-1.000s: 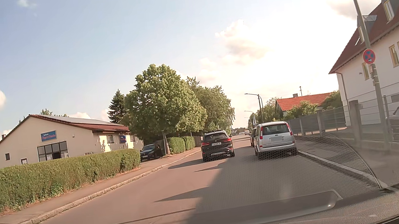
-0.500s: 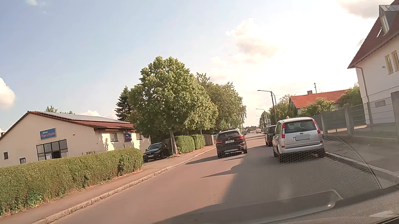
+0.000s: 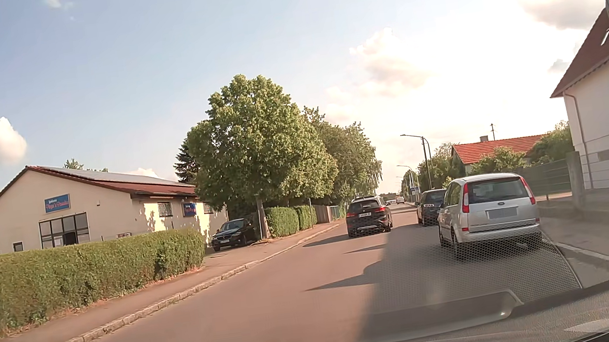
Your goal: Follow the waypoints while adhering to traffic rules and regulations
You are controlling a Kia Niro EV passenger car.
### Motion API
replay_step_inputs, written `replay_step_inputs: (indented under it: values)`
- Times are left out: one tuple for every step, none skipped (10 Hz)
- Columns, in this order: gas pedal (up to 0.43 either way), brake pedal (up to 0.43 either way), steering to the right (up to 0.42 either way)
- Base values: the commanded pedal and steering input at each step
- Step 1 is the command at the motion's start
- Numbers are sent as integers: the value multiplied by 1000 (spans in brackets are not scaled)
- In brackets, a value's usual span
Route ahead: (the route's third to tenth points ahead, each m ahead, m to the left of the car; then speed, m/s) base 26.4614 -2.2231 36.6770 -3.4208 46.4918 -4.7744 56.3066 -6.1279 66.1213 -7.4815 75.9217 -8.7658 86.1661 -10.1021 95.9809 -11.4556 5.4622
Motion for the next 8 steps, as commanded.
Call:
replay_step_inputs:
  values:
    - [209, 18, 2]
    - [209, 12, 13]
    - [209, 18, 26]
    - [209, 12, 35]
    - [209, 12, 28]
    - [209, 12, 14]
    - [209, 12, 19]
    - [209, 12, 24]
